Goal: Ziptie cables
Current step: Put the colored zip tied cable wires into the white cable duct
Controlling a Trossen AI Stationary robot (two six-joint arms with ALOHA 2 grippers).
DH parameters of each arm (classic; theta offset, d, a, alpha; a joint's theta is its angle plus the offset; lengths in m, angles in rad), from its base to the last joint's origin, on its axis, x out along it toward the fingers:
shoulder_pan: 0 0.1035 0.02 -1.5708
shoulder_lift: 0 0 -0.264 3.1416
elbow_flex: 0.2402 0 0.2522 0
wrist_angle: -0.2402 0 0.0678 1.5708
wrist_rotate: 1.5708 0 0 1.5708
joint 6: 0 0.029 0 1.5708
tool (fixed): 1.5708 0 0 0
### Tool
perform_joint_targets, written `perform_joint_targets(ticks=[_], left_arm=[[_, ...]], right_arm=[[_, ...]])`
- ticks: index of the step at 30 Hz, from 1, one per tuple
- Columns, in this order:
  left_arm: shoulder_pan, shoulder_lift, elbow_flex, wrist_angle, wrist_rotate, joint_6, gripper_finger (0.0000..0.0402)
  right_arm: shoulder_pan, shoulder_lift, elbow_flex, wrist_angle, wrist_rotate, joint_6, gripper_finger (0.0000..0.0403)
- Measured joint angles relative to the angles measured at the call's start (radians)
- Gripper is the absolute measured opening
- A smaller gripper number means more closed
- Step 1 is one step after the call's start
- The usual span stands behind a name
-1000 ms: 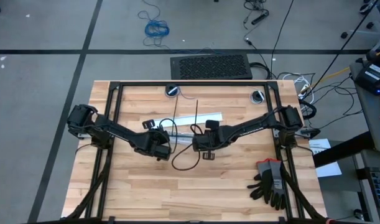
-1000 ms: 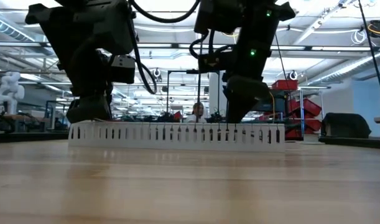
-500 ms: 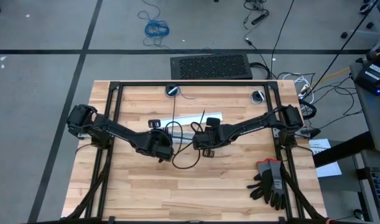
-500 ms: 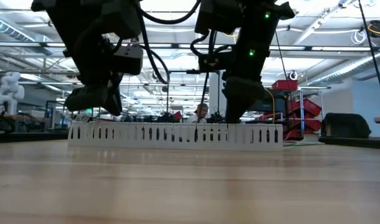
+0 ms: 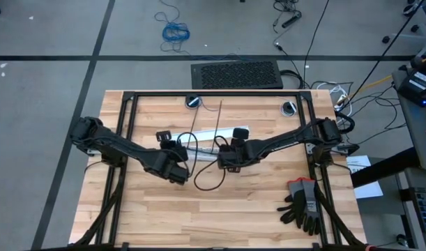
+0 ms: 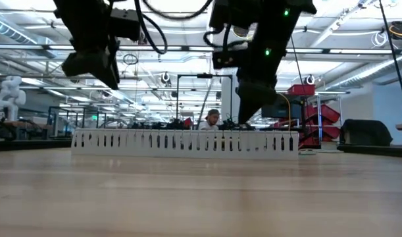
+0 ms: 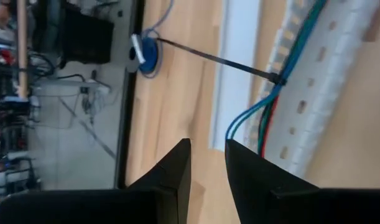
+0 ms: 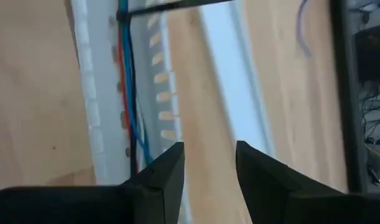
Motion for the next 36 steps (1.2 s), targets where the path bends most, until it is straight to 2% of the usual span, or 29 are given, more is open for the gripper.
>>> perform_joint_targets(ticks=[5,9,14,19,23,26,30,36], left_arm=[[-0.008,-0.002,-0.039,0.012,0.038,-0.026,0.0098],[0.007,-0.002,-0.135,0.136,0.015,-0.024,0.0098],[0.087,-0.002,-0.238,0.295,-0.012,0.016,0.0098],[0.164,-0.005,-0.332,0.534,0.148,0.091,0.0093],[0.189,-0.005,-0.378,0.630,0.250,0.109,0.0077],[0.182,-0.005,-0.373,0.663,0.304,0.106,0.0065],[0.148,-0.015,-0.306,0.610,0.359,0.104,0.0059],[0.105,-0.101,-0.181,0.598,0.341,0.127,0.0058]], right_arm=[[0.014,-0.059,0.000,-0.038,0.021,0.012,0.0132],[0.038,-0.110,0.000,-0.060,0.020,0.032,0.0132],[0.070,-0.144,0.000,-0.066,0.014,0.060,0.0132],[0.107,-0.164,0.000,-0.095,0.015,0.111,0.0132],[0.135,-0.166,0.000,-0.117,0.015,0.141,0.0132],[0.148,-0.166,0.000,-0.122,0.021,0.145,0.0132],[0.158,-0.166,0.000,-0.140,0.081,0.163,0.0132],[0.157,-0.166,0.000,-0.156,0.095,0.166,0.0132]])
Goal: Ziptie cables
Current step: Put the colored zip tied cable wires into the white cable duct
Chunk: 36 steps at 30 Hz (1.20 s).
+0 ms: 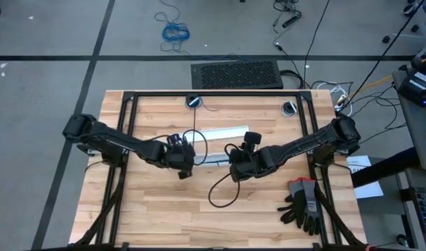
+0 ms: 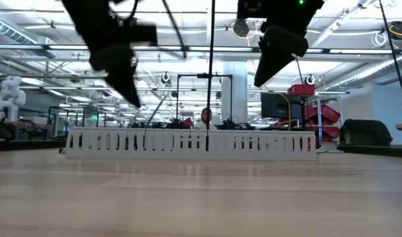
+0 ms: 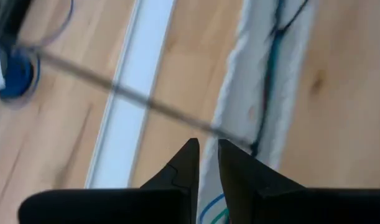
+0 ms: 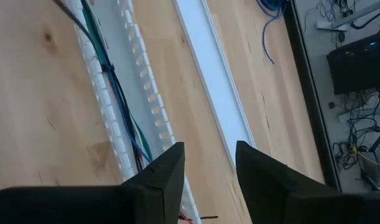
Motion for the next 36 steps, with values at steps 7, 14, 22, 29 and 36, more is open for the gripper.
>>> perform_joint_targets(ticks=[7,14,22,29,36], left_arm=[[-0.020,-0.066,-0.015,0.006,-0.077,-0.021,0.0058],[-0.020,-0.029,-0.144,0.015,-0.087,-0.095,0.0058],[-0.019,-0.030,-0.266,0.336,-0.096,0.151,0.0058],[-0.009,-0.031,-0.354,0.587,-0.078,0.275,0.0058],[-0.026,-0.044,-0.348,0.647,-0.040,0.324,0.0064]], right_arm=[[0.022,0.000,0.000,0.001,0.020,0.016,0.0132],[0.118,-0.031,0.000,0.215,-0.021,-0.080,0.0132],[0.136,0.034,0.001,0.593,-0.506,-0.211,0.0132],[0.127,0.144,0.000,0.594,-0.505,-0.169,0.0116],[0.126,0.175,0.000,0.604,-0.507,-0.157,0.0095]])
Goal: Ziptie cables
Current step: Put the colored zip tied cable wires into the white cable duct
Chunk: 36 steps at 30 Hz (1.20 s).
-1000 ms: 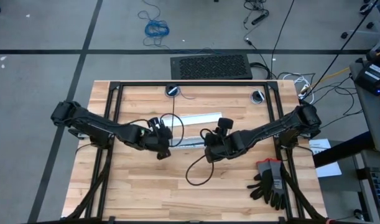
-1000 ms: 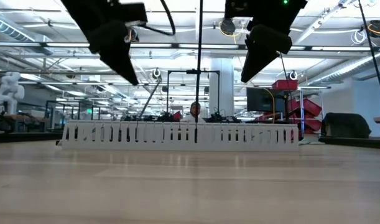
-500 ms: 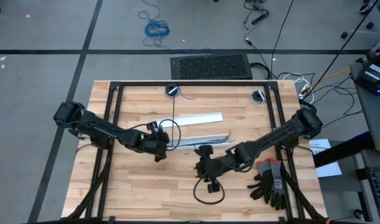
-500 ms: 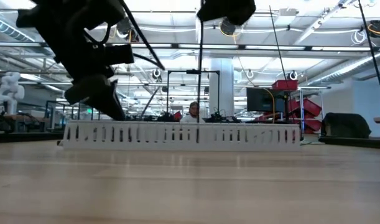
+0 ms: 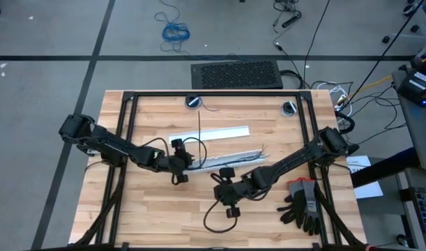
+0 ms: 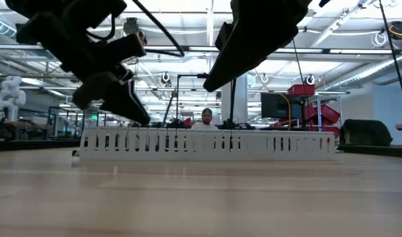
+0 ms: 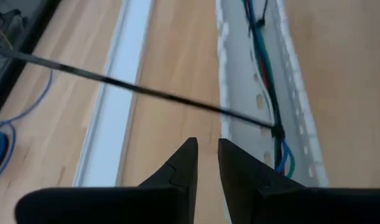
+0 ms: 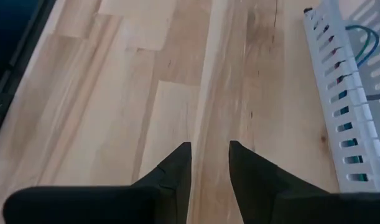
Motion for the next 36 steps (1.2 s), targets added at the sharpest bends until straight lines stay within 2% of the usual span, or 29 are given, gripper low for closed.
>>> perform_joint_targets(ticks=[10,17,24,27,32,36], left_arm=[[0.003,0.006,0.001,0.046,0.057,-0.034,0.0124],[0.030,0.032,-0.001,0.046,0.059,-0.085,0.0127],[0.047,0.118,0.000,0.104,0.075,-0.106,0.0126],[0.050,0.137,0.001,0.120,0.075,-0.117,0.0105],[0.043,0.137,-0.001,0.151,0.070,-0.107,0.0020],[0.026,0.133,-0.001,0.168,0.070,-0.086,0.0011]], right_arm=[[0.000,0.000,0.000,0.005,-0.001,0.000,0.0093],[0.000,0.000,0.000,0.005,-0.001,0.000,0.0093],[0.000,0.000,0.000,0.014,0.001,-0.001,0.0093],[-0.008,0.000,0.000,0.017,0.002,-0.001,0.0093],[-0.036,0.000,0.000,0.027,0.044,-0.020,0.0086],[-0.092,0.000,0.000,0.054,0.100,-0.089,0.0055]])
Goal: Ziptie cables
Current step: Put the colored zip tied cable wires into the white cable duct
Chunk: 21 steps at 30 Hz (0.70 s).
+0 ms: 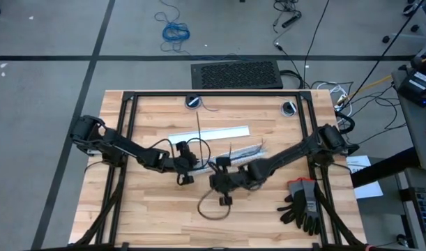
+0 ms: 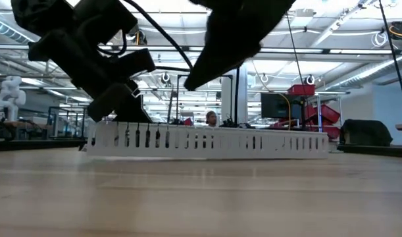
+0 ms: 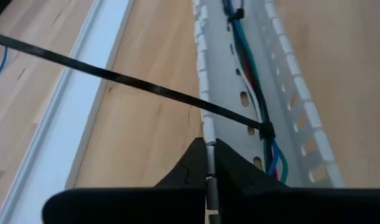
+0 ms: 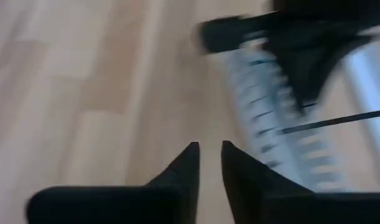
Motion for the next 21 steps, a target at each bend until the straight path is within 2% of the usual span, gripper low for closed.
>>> perform_joint_targets(ticks=[4,12,21], left_arm=[[-0.016,0.008,0.000,-0.005,-0.008,0.004,0.0006],[-0.074,0.020,0.000,-0.014,-0.026,0.147,0.0005],[-0.142,0.170,0.011,0.046,-0.123,0.220,0.0005]], right_arm=[[-0.091,0.000,0.000,0.066,-0.037,-0.062,0.0009],[-0.211,0.071,0.000,0.168,-0.260,-0.047,0.0000],[-0.232,0.164,0.000,0.263,-0.278,-0.042,0.0000]])
